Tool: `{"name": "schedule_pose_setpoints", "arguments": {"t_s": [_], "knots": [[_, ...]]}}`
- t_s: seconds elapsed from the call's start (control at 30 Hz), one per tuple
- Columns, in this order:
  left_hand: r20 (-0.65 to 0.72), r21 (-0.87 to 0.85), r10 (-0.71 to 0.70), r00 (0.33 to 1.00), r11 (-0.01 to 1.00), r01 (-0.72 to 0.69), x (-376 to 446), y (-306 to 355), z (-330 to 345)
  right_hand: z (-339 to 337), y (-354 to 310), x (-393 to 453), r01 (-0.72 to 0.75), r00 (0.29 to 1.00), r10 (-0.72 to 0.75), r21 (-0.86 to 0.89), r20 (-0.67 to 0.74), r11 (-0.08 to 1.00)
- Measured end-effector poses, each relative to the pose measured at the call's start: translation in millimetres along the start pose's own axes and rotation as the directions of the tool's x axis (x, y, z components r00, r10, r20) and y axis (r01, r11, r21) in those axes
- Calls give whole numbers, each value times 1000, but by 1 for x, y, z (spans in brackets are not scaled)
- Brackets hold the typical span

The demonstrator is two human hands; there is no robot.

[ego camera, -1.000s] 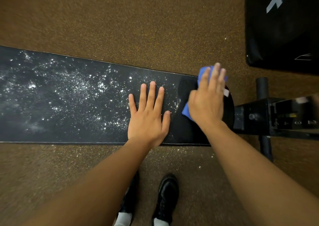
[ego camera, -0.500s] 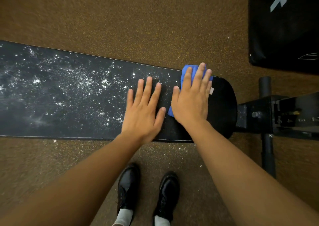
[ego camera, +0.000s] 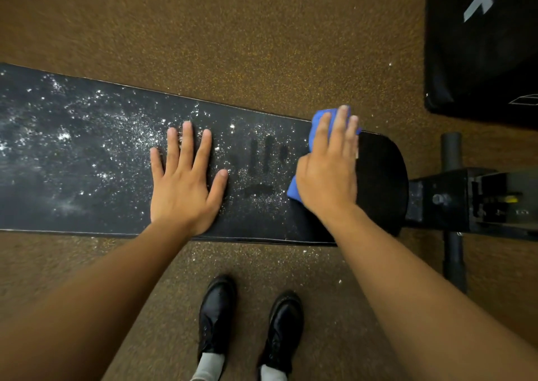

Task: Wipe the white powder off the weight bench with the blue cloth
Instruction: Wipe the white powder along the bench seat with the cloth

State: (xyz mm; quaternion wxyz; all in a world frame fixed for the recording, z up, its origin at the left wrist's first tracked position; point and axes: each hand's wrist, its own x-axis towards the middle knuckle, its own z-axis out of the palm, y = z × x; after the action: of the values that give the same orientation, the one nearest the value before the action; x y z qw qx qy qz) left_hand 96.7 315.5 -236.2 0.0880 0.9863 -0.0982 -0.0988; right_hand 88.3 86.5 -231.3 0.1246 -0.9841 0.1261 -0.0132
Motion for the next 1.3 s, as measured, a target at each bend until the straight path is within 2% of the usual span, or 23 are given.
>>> {"name": "schedule_pose_setpoints", "arguments": {"t_s": [0.1,0.17,0.27,0.37,0.47,0.6,0.73,0.8,0.87,0.93,1.0,1.07,1.17,1.3], "knots": [[2,0,-1,1000,1000,1,0,-1,-1,-1,-11,-41,179,979,-179,13,99,984],[2,-2,-3,1000,1000,3,0,0,-1,-7,5,-60,240,961,-240,18,138,971],[0,2,-6,1000,1000,6,0,0,0,-15,37,-50,105,991,-105,-2,89,994],[-3,6,-6,1000,1000,6,0,0,0,-12,35,-15,-51,999,51,35,15,998],[-6,6,-2,1000,1000,2,0,0,1,-1,5,6,-65,998,65,21,-18,998],[-12,2,5,1000,1000,-5,-1,0,2,6,-23,-24,113,992,-113,2,51,994],[-8,16,6,1000,1000,-6,0,-1,1,-4,1,-69,272,954,-271,10,127,962],[-11,11,9,1000,1000,-9,0,-1,2,-11,21,-67,220,969,-219,0,114,975],[-10,9,5,1000,1000,-5,0,-1,1,-14,30,-50,75,995,-76,10,69,997],[-7,20,2,1000,1000,-2,0,-1,0,-11,22,-25,-36,999,35,28,15,999],[0,26,0,1000,1000,0,0,-1,0,-4,-1,-3,-64,998,64,31,5,997],[0,25,0,1000,1000,0,0,-1,0,4,-30,5,-28,999,27,22,27,999],[-1,20,5,1000,1000,-5,1,-2,1,12,-57,-17,107,992,-108,31,57,994],[5,3,17,1000,1000,-17,1,-2,0,3,-36,-66,275,951,-276,32,137,961]]}}
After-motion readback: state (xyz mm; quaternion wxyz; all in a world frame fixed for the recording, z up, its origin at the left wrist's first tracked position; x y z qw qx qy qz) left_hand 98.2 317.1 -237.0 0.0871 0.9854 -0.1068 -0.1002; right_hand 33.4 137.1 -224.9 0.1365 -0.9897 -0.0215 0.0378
